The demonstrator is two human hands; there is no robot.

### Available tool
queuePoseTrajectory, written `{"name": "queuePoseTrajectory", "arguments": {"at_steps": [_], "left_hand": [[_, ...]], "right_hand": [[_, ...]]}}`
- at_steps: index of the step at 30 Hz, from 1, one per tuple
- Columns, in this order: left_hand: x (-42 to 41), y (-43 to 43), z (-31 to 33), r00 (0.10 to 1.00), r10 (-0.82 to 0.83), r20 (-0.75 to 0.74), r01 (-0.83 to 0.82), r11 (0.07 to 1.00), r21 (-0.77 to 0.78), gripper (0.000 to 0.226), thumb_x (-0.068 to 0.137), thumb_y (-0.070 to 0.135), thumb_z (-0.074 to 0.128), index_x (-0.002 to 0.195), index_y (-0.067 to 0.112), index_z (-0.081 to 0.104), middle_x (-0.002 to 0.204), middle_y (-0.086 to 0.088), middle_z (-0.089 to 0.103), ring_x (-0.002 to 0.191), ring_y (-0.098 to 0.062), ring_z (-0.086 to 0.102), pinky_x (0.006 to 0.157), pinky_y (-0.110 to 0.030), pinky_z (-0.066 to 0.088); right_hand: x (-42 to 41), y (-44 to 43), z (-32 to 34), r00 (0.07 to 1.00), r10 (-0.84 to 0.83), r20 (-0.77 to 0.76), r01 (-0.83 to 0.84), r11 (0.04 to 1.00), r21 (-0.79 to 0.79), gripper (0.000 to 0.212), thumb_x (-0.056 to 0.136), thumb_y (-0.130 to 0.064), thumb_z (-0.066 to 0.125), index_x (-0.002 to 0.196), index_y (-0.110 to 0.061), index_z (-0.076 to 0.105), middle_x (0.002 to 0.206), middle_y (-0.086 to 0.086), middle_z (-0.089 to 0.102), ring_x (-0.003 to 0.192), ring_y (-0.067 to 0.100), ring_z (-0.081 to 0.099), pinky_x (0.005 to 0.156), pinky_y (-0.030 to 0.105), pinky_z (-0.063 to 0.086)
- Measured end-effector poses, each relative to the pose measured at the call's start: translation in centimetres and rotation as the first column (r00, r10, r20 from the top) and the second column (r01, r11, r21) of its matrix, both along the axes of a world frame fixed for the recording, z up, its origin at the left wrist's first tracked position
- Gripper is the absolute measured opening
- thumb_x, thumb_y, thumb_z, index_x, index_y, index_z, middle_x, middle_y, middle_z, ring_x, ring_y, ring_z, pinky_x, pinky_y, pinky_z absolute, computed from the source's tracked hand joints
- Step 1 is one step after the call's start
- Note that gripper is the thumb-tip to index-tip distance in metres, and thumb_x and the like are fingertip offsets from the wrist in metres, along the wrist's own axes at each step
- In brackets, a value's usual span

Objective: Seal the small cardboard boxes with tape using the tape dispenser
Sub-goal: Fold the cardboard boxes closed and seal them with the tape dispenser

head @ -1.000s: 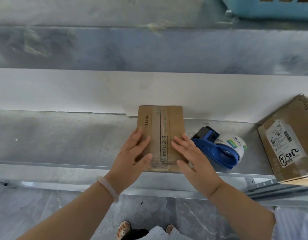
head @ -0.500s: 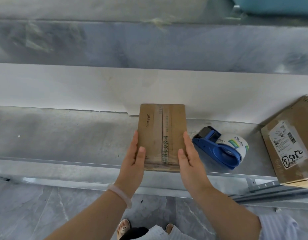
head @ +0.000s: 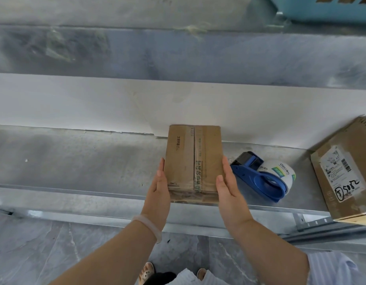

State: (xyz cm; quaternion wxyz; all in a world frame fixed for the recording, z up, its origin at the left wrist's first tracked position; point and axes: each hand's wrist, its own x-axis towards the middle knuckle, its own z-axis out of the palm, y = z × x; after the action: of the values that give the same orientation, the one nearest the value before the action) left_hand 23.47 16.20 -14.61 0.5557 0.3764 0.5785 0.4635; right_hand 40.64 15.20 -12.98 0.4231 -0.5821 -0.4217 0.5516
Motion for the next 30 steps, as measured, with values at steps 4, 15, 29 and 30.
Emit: {"name": "queuePoseTrajectory", "arguments": {"at_steps": [4,15,29,30], "left_hand": [[-0.3,0.0,1.4,0.997,-0.082,-0.008,0.082,0.997,-0.002,0.05,0.096,0.052,0.032,0.146,0.045,0.03,0.131,0.017,0.055,0.109,0.005,0.057,0.08,-0.009,0.048],[0.3,-0.4,0.7,1.0,-0.014,0.027,0.013,1.0,0.022,0.048,0.104,0.03,0.033,0.15,0.038,0.024,0.138,0.012,0.049,0.115,0.0,0.055,0.081,-0.01,0.049],[-1.5,-3.1,1.8,0.967,0.033,-0.251,-0.006,0.994,0.105,0.043,0.095,0.021,0.056,0.127,0.044,0.04,0.131,0.01,0.05,0.124,-0.012,0.049,0.082,-0.012,0.051],[-2.4,-2.4,2.0,0.921,0.086,-0.381,-0.04,0.991,0.126,0.054,0.091,0.026,0.062,0.135,0.041,0.034,0.138,0.004,0.041,0.129,-0.016,0.043,0.088,-0.016,0.05]], "right_hand": [[-0.4,0.2,0.1,1.0,0.0,0.006,0.0,1.0,0.011,0.061,0.096,-0.034,0.055,0.145,-0.055,0.024,0.139,-0.027,0.046,0.125,-0.005,0.046,0.112,0.027,0.033],[-0.3,0.1,-0.4,0.995,0.042,0.092,-0.043,0.999,0.008,0.064,0.102,-0.024,0.045,0.149,-0.051,0.01,0.145,-0.022,0.039,0.122,-0.01,0.045,0.1,0.007,0.036],[2.4,0.0,0.7,0.958,-0.025,0.287,0.025,1.0,0.004,0.029,0.096,-0.028,0.057,0.125,-0.029,0.055,0.103,-0.021,0.061,0.09,-0.009,0.058,0.061,0.006,0.045],[2.8,0.2,0.9,0.96,-0.013,0.281,0.015,1.0,-0.004,0.026,0.097,-0.026,0.055,0.124,-0.029,0.057,0.103,-0.018,0.062,0.089,-0.006,0.059,0.059,0.006,0.045]]}}
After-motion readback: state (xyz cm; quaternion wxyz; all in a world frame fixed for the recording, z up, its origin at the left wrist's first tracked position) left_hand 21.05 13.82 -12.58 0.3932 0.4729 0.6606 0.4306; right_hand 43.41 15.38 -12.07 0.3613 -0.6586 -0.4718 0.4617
